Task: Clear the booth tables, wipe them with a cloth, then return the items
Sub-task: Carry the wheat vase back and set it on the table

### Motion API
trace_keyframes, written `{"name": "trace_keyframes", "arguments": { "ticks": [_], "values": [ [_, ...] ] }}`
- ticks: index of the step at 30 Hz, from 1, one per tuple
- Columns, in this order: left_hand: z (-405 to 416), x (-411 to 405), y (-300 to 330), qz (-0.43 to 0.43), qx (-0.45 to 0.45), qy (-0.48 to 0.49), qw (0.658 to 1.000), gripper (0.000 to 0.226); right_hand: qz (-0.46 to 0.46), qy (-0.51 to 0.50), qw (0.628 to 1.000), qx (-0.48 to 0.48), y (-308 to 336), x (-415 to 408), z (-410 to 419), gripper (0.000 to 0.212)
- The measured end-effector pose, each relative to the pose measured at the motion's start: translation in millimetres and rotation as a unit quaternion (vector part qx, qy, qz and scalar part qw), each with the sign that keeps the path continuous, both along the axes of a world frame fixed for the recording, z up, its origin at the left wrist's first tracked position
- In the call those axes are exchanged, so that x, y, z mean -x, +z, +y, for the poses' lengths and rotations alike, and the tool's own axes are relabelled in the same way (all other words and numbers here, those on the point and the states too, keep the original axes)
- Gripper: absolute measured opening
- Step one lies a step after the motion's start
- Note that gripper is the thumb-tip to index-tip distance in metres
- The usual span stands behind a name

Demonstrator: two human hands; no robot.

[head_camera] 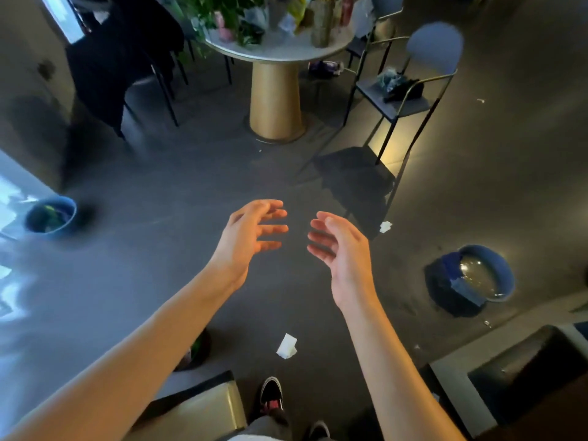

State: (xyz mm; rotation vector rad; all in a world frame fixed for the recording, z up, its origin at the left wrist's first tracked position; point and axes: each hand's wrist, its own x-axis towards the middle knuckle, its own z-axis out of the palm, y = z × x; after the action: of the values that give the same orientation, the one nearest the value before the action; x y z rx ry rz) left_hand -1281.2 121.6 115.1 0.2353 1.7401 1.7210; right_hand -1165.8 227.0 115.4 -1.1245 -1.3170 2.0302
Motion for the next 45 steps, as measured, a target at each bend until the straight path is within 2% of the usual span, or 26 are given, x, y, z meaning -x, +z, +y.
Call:
{"name": "trace_keyframes", "arguments": {
  "ticks": [11,22,26,30,33,45],
  "values": [
    [94.2,119.8,12.0,0.001,-0.015,-0.011,1.0,0.032,0.03,-0.046,0.998,0.031,10.1,126.3,90.4,0.015],
    [278.2,272.1,39.6,0.054,-0.028,-0.001,0.998,0.036,0.06,-0.021,0.998,0.001,35.6,286.9,277.1,0.017],
    [327.6,323.6,37.0,0.044,-0.041,0.007,0.998,0.037,0.06,-0.01,0.998,0.009,41.0,341.9,327.4,0.019],
    [368.0,378.9,29.0,0.027,-0.057,0.014,0.998,0.051,0.048,0.008,0.999,0.016,39.9,401.8,369.1,0.017],
    [399.3,426.1,21.1,0.019,-0.063,0.02,0.998,0.038,0.047,0.021,0.999,0.01,36.3,447.2,399.1,0.017],
    [537.7,660.4,10.8,-0.029,-0.048,-0.016,0.998,0.037,0.059,-0.031,0.998,-0.004,43.0,666.4,515.8,0.013]
  ]
}}
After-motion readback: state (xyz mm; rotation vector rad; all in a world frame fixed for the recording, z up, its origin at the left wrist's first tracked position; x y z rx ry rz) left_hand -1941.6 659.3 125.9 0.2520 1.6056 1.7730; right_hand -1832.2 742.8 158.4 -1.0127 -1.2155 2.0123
